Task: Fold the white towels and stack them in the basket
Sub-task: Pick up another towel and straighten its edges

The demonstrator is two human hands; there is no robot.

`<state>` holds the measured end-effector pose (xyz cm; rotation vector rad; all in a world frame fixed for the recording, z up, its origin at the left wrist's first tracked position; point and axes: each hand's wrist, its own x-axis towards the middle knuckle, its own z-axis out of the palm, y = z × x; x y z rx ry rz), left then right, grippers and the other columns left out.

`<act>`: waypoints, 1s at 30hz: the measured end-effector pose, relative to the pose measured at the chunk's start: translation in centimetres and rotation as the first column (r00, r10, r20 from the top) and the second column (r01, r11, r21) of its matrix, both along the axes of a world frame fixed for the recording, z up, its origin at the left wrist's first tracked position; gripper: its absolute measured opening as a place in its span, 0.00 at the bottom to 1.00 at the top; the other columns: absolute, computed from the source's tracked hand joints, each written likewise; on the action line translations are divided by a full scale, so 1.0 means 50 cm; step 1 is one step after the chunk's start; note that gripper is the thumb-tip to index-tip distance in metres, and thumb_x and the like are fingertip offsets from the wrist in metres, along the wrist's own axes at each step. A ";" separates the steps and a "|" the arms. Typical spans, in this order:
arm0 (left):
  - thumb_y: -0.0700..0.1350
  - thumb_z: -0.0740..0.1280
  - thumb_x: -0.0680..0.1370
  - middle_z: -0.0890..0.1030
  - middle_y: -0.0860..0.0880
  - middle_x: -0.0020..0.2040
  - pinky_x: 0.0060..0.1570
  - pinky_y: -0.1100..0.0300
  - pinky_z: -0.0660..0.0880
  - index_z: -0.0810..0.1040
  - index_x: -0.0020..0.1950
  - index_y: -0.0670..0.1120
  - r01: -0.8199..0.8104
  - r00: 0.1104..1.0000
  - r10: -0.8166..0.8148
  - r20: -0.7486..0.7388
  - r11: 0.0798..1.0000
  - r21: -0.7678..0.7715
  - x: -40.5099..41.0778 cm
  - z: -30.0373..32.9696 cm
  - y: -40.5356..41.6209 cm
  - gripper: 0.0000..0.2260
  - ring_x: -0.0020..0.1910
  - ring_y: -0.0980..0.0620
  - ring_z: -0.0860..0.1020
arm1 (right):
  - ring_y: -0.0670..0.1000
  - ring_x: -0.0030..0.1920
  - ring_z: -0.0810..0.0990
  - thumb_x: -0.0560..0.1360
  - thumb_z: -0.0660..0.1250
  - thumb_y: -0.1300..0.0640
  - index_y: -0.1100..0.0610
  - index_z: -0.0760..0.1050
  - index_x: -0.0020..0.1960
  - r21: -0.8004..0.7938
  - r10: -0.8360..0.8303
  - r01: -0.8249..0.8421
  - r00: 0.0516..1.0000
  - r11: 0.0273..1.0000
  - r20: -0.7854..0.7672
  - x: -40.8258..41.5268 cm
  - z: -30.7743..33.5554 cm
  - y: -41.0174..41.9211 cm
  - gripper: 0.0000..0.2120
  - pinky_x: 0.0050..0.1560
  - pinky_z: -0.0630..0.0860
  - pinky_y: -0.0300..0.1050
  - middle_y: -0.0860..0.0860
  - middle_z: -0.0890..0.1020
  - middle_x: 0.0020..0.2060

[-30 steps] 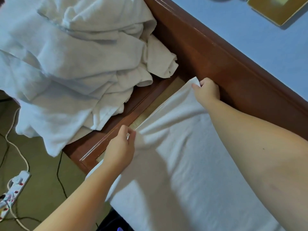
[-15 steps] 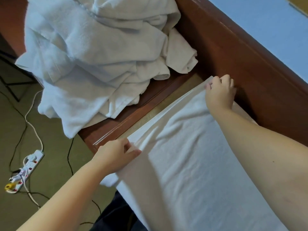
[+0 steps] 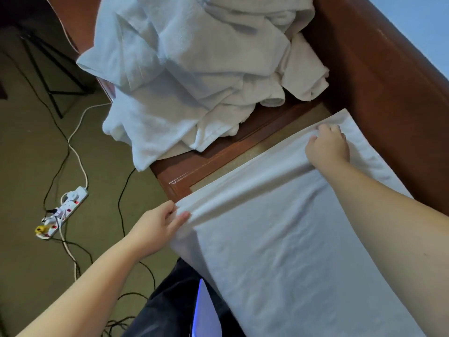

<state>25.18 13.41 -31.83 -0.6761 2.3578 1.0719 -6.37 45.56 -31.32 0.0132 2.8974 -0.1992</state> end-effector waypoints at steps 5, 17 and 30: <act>0.61 0.60 0.84 0.78 0.46 0.38 0.35 0.53 0.69 0.72 0.47 0.52 -0.188 0.980 0.191 -0.050 0.981 0.048 0.025 -0.030 -0.013 0.14 0.36 0.49 0.75 | 0.64 0.72 0.69 0.86 0.54 0.52 0.59 0.63 0.80 0.066 -0.021 0.013 0.992 0.998 0.121 -0.011 0.007 -0.002 0.24 0.70 0.67 0.57 0.59 0.64 0.76; 0.66 0.61 0.81 0.61 0.46 0.82 0.76 0.42 0.63 0.65 0.80 0.54 0.179 0.894 -0.295 -0.338 0.925 -0.334 0.019 0.044 0.268 0.30 0.80 0.43 0.60 | 0.52 0.84 0.45 0.87 0.55 0.49 0.51 0.53 0.85 -0.269 -0.141 0.143 0.990 0.952 0.029 0.383 0.005 0.047 0.28 0.81 0.43 0.64 0.48 0.50 0.85; 0.85 0.48 0.67 0.31 0.42 0.83 0.72 0.25 0.33 0.43 0.85 0.56 0.718 0.561 -0.826 -0.044 0.513 -0.471 0.013 -0.007 0.717 0.54 0.80 0.36 0.30 | 0.56 0.83 0.35 0.81 0.41 0.29 0.29 0.33 0.79 0.099 -0.336 0.321 0.905 0.942 0.261 0.705 -0.016 0.566 0.30 0.78 0.41 0.73 0.44 0.34 0.83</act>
